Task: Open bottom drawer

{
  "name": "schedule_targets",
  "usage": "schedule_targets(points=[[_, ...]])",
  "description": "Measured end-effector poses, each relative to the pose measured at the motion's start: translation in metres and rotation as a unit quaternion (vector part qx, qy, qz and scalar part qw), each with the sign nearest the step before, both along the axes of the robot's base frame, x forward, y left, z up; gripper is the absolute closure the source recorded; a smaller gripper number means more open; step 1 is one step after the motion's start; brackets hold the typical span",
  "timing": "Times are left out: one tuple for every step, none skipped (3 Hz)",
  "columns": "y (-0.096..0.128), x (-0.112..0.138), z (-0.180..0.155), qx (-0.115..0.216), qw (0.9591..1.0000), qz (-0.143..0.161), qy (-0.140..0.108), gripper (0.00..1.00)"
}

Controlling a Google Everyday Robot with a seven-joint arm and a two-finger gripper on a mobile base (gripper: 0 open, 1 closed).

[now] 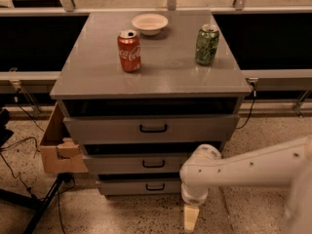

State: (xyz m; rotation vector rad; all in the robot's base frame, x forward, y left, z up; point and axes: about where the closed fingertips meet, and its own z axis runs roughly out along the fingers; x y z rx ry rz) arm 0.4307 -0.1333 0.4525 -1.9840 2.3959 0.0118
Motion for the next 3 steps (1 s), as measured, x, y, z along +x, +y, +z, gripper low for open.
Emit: schedule_targets(points=[[0.008, 0.006, -0.061, -0.019, 0.9994, 0.010, 0.026, 0.00], [0.008, 0.007, -0.061, -0.019, 0.9994, 0.010, 0.026, 0.00], [0.011, 0.015, -0.084, -0.020, 0.9992, 0.016, 0.031, 0.00]])
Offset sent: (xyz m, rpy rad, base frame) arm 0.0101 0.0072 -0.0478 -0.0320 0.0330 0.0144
